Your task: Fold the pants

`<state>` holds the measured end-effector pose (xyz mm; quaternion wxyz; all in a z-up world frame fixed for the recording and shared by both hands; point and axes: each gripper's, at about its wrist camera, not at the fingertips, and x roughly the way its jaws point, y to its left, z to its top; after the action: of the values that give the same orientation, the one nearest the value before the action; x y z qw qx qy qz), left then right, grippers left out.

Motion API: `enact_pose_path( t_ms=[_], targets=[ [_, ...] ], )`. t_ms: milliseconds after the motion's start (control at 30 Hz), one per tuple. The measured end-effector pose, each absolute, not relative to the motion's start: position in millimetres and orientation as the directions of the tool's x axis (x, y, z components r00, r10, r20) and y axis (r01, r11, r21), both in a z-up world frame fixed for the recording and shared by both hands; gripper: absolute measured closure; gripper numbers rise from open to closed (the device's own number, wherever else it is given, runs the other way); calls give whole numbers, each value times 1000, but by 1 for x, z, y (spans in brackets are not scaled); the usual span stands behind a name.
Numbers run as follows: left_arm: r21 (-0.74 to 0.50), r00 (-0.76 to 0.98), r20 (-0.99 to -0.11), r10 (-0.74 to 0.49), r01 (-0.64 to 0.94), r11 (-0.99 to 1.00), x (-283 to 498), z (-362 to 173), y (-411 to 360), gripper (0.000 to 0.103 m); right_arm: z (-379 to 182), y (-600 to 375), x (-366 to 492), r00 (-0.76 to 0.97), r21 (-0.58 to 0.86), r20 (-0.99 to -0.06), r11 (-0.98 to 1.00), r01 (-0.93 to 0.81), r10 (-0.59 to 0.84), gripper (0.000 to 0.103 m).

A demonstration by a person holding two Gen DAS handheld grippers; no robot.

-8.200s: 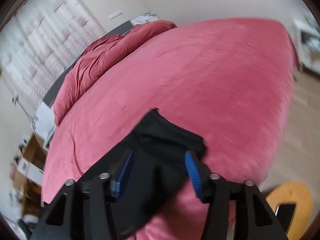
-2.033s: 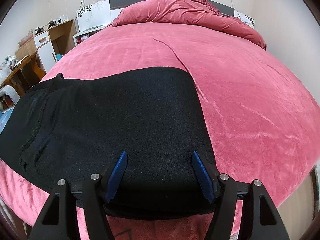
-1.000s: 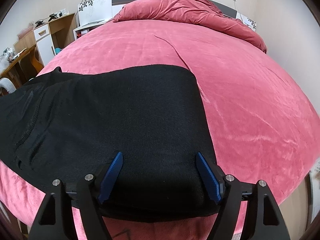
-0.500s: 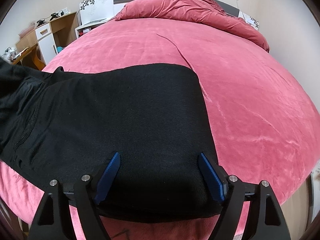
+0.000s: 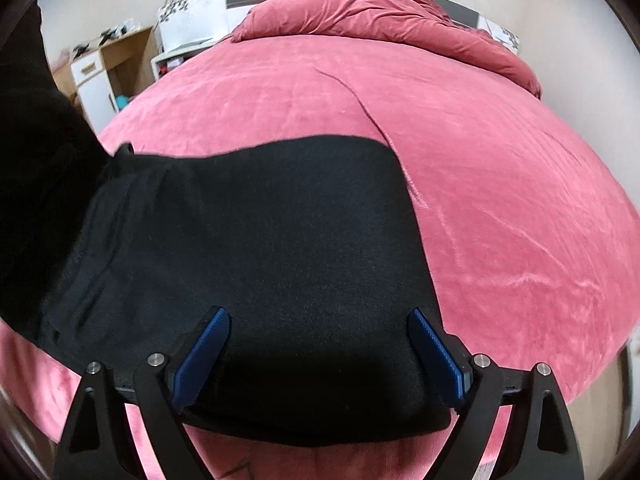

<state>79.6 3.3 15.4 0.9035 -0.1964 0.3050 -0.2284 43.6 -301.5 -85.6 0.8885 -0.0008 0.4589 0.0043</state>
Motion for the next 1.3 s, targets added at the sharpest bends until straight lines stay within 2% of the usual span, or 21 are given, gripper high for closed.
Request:
enact_pose_path(
  t_ms=[267,467,700,867,933,1100,1233,1300],
  targets=[
    [-483,657,-486,-577,348,803,83,4,-37,91,-52,-322,29,633,233,-766,966,110,113,11],
    [-444,596,-530,-603,411,796,84,-7,-72,91,-44,-327,23,648,389,-729,912,128,220,11],
    [-425,546,-582,-602,427,798,84,-26,-101,91,-48,-341,19,647,460,-719,872,170,253,11],
    [-403,518,-615,-595,441,802,97,-29,-120,91,-53,-361,10,672,562,-684,792,239,282,11],
    [-392,504,-624,-597,459,798,96,-31,-131,91,-55,-370,9,689,613,-658,747,256,304,11],
    [-358,467,-648,-601,510,782,85,-43,-156,91,-59,-390,1,746,784,-523,575,233,411,11],
    [-329,437,-683,-585,531,781,85,-54,-176,91,-66,-401,2,774,866,-435,449,219,461,11],
    [-302,426,-706,-566,541,785,87,-62,-187,90,-70,-405,4,774,882,-421,411,228,473,11]
  ],
)
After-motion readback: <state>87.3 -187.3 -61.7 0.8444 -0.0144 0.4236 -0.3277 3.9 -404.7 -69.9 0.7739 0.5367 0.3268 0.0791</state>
